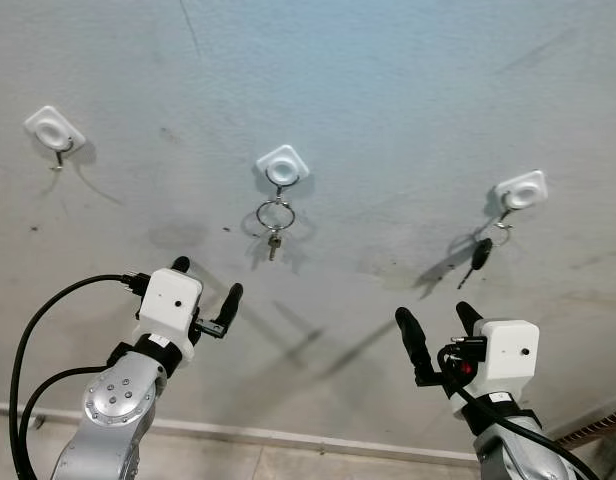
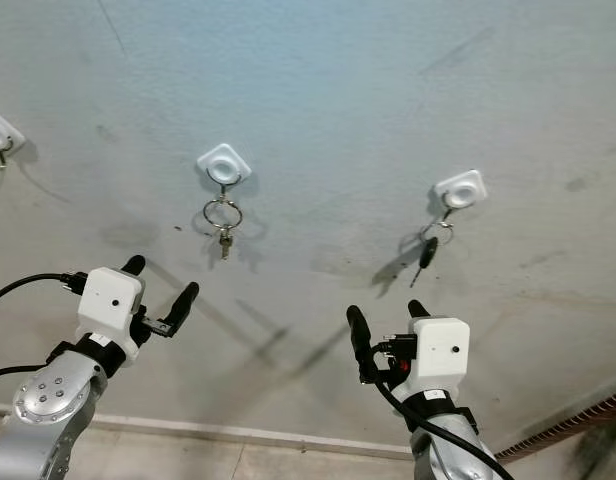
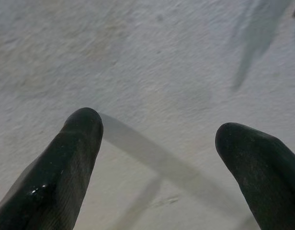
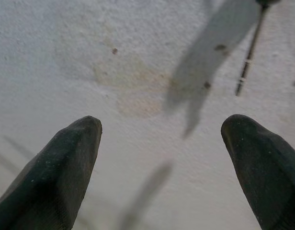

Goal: Hang keys on a hook

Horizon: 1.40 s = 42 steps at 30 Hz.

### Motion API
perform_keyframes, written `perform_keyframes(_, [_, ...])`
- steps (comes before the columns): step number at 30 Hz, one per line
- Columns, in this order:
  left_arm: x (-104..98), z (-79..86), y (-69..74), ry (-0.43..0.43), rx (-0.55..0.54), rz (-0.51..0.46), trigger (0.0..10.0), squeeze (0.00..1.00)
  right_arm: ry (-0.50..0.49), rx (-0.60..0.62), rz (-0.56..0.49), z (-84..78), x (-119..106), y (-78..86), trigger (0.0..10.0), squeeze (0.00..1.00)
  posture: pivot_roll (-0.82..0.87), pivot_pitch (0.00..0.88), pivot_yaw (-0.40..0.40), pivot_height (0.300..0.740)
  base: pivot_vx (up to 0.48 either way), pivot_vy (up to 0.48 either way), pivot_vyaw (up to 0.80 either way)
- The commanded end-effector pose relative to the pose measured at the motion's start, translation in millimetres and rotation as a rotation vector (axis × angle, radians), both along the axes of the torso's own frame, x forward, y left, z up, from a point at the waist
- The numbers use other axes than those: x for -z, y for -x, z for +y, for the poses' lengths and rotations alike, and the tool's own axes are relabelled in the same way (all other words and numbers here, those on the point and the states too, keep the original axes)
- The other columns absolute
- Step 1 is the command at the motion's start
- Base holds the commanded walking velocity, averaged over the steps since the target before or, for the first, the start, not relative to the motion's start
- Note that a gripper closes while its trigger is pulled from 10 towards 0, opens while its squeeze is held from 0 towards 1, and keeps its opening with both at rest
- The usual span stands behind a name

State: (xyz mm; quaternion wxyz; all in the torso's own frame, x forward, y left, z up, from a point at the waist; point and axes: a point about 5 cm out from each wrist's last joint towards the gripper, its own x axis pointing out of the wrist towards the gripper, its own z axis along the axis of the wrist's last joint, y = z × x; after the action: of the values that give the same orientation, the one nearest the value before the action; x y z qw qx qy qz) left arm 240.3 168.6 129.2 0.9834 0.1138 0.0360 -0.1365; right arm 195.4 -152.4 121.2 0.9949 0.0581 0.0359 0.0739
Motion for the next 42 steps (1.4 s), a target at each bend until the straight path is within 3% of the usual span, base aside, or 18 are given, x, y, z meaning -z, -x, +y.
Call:
perform_keyframes(1, [-4.2,-3.2,1.7,0.006,0.005,-0.014,10.0,0.0,-0.013,0.019,0.015,-2.0,2.0,-0.1,10.0,0.0,0.2,0.059,-0.092,0.74,0.0,0.0,0.0])
perform_keyframes(18, [-4.3,-4.2,0.4,0.01,0.014,-0.004,10.0,0.0,-0.039,0.072,0.042,-4.3,7.2,4.2,10.0,0.0,0.18,0.073,-0.077,0.74,0.0,0.0,0.0])
perform_keyframes(42, [-5.5,-6.7,-3.2,0.016,0.032,-0.003,10.0,0.0,-0.051,0.078,0.048,-2.5,8.3,3.1,10.0,0.0,0.17,0.076,-0.069,0.74,-0.404,0.0,0.0])
